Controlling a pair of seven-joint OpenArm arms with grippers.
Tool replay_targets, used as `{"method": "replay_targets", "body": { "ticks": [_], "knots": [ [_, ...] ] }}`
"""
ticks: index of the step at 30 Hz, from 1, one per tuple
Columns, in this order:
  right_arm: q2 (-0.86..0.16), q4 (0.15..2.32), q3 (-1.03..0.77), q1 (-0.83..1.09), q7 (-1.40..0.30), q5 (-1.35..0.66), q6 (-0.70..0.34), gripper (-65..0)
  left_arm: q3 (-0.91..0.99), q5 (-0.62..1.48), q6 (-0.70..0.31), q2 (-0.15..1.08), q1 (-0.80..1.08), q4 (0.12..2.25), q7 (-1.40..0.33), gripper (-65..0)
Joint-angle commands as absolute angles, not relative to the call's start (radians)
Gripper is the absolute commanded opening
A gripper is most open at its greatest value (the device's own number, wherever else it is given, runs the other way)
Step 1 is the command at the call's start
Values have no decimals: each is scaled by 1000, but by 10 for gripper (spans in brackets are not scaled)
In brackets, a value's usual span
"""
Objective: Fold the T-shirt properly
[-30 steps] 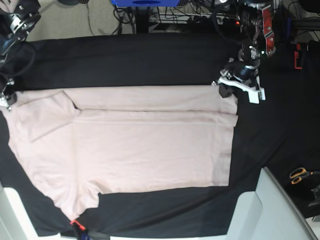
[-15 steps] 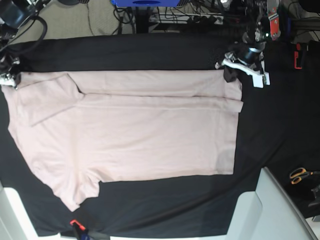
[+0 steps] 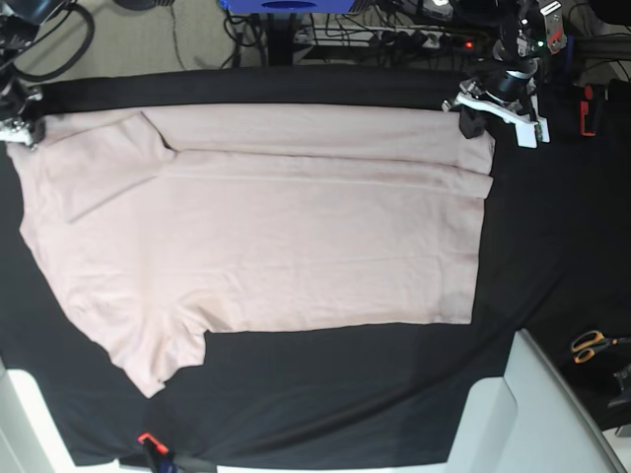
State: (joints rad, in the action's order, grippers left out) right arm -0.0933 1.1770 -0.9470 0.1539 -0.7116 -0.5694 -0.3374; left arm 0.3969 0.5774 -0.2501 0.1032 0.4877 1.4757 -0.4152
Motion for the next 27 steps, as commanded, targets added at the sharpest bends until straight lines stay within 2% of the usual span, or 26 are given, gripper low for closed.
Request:
{"method": "replay_targets", "body": {
  "ticks": [1, 21, 23, 27],
  "knots": [
    [-117, 1199, -952, 157, -693, -576, -340, -648, 406, 582, -245, 114, 501, 1491, -394, -650],
    [-91, 1198, -952, 177, -693, -578, -341, -630, 406, 582, -245, 114, 503, 1461, -398, -650],
    [-88, 1199, -952, 186, -693, -578, -341, -573, 407, 582, -245, 114, 503, 1458, -400, -581],
    [-85, 1199, -952, 199, -693, -578, -341, -401, 429, 582, -245, 116, 504, 1426, -400, -461]
  ]
}}
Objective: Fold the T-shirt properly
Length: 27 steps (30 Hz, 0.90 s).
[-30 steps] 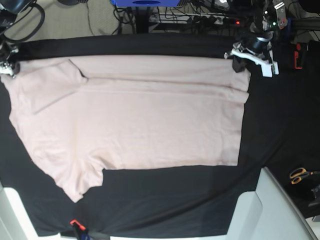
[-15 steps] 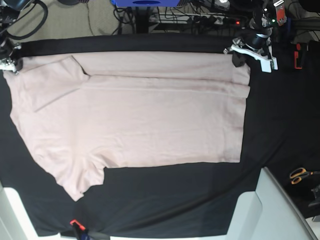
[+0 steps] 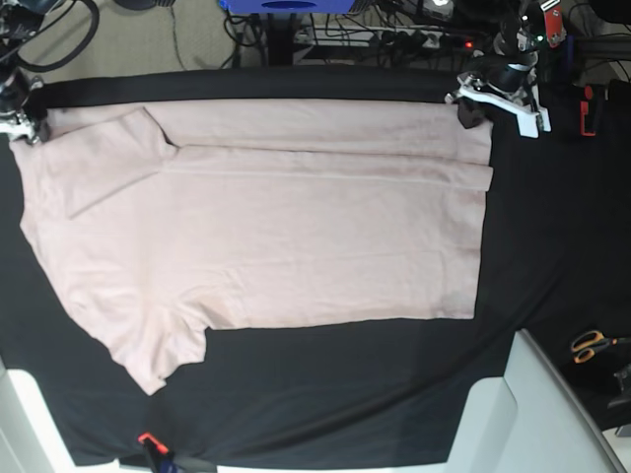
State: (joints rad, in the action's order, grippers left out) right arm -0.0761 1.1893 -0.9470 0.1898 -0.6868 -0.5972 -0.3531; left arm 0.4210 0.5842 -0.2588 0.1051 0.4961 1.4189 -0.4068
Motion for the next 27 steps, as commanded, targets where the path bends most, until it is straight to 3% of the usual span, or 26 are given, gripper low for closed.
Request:
{"method": "replay_targets", "body": {
  "ticks": [1, 4, 12, 17, 23, 27],
  "knots": [
    [-79, 1202, -952, 205, -691, -578, -341, -363, 449, 582, -245, 113, 504, 1420, -401, -441],
    [-65, 1254, -992, 226, -691, -578, -341, -285, 512, 582, -245, 110, 513, 1403, -401, -405],
    [-42, 1461, -1024, 255, -693, -570, -337, -278, 665, 582, -245, 119, 512, 1425, -401, -219],
    [-122, 1491, -1017, 203, -693, -567, -340, -276, 710, 582, -245, 171, 496, 1554, -403, -204],
    [-314, 1237, -811, 31, -668, -567, -346, -276, 641, 581, -245, 251, 344, 1603, -493, -209],
    [-421, 926, -639, -134, -476, -567, -346, -276, 479, 478, -245, 309, 205, 1570, -627, -209]
  ]
}}
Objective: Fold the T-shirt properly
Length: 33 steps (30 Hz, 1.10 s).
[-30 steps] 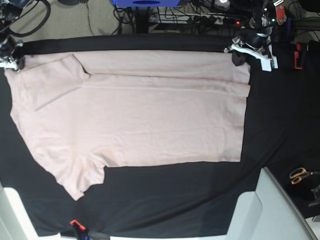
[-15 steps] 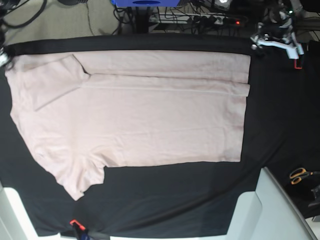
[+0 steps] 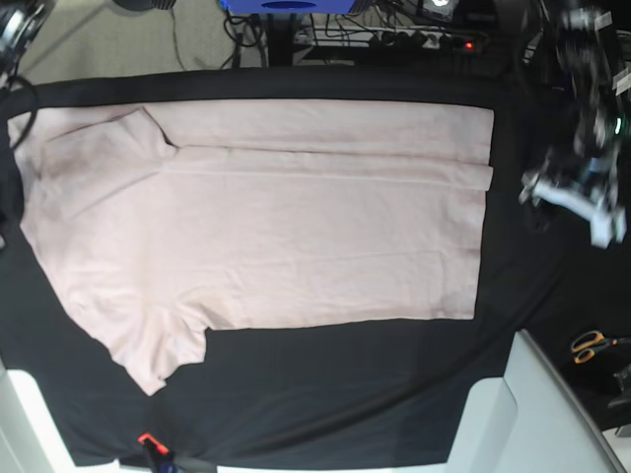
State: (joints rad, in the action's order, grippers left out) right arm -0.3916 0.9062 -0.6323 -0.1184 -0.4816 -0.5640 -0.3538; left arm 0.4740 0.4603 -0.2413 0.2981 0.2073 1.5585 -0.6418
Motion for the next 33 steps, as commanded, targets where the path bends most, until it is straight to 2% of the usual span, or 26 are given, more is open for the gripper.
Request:
{"method": "replay_targets", "body": {
  "ticks": [1, 6, 11, 16, 22, 27, 33],
  "knots": [
    [-441, 848, -590, -168, -412, -567, -346, -276, 446, 435, -245, 311, 179, 1563, -638, -209],
    [-519, 426, -285, -378, -104, -567, -338, -276, 343, 297, -249, 306, 143, 1566, -639, -209],
    [-518, 131, -22, -532, 74, -568, -338, -275, 341, 298, -249, 308, 145, 1564, -639, -209],
    [-487, 119, 62, -535, 90, -570, -340, -275, 341, 298, -249, 308, 153, 1555, -639, -209],
    [-487, 157, 65, -532, 77, -568, -340, -275, 341, 297, -249, 308, 153, 1555, -639, -209],
    [-481, 191, 65, -529, -5, -568, -340, -276, 341, 297, -249, 306, 148, 1554, -639, -209],
    [-461, 191, 65, -518, -2, -568, -340, -284, 341, 295, -249, 306, 143, 1554, -639, -209]
  ]
}}
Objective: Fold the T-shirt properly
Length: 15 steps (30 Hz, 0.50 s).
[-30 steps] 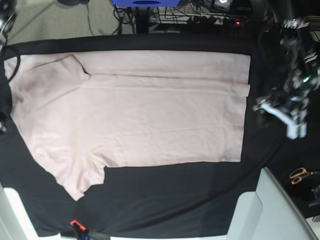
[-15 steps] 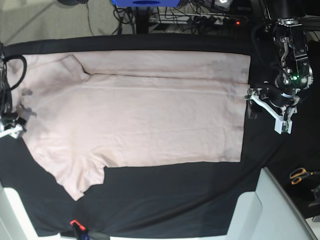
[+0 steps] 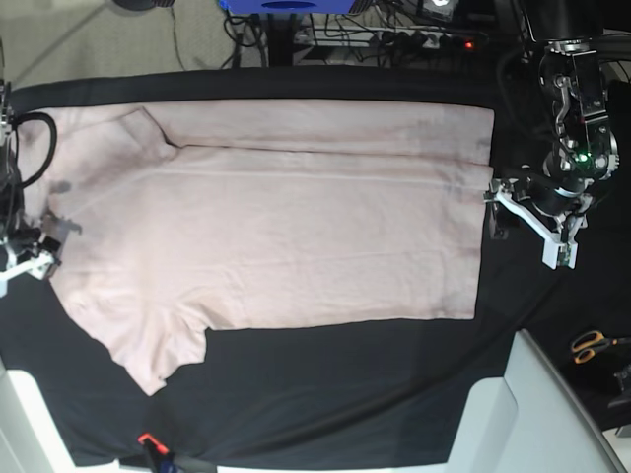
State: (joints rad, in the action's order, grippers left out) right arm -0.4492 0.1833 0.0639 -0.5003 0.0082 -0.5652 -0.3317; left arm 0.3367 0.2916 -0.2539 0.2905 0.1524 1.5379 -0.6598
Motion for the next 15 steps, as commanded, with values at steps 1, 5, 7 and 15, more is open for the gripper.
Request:
{"method": "replay_targets", "body": {
  "ticks": [1, 5, 7, 15],
  "knots": [
    [-461, 191, 65, -518, -2, -568, -340, -296, 341, 292, -249, 306, 143, 1554, -639, -209],
    [-461, 193, 65, -518, -1, -568, -338, -504, 341, 291, -249, 306, 143, 1552, -639, -209],
    [-461, 193, 65, -519, -1, -568, -338, -627, 341, 295, -249, 306, 143, 1534, -639, -209],
    [-467, 314, 59, -478, -5, -568, -338, -648, 337, 297, -249, 306, 143, 1504, -639, -209]
  ]
}}
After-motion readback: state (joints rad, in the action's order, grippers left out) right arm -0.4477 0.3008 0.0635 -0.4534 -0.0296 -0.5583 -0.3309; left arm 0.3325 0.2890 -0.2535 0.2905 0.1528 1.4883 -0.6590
